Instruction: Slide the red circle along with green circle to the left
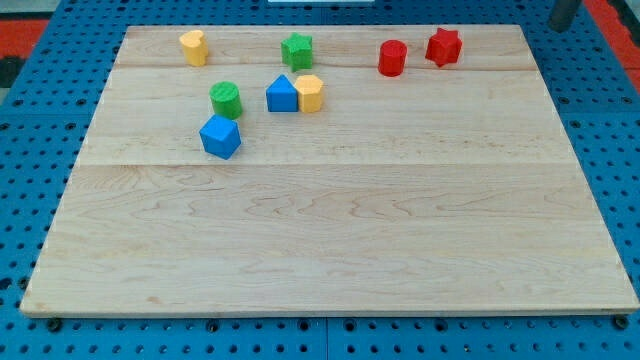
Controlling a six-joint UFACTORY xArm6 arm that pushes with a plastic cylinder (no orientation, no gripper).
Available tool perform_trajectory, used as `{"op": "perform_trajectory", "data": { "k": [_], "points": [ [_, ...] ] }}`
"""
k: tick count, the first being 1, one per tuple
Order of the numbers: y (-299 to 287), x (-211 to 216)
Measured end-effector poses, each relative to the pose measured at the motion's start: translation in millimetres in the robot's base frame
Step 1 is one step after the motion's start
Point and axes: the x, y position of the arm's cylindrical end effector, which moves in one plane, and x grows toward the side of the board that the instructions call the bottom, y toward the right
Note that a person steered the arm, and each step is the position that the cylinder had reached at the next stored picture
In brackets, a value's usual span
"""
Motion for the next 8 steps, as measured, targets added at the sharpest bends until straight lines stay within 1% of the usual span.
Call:
{"op": "perform_trajectory", "data": {
  "k": [2, 4, 5, 6, 7, 8],
  "points": [
    [-5.6, -0.6],
    [-138.5, 14.2],
    [-165.6, 3.1],
    [-194.9, 1.9],
    [-218.6, 29.2],
    [-232.1, 68.7]
  ]
}}
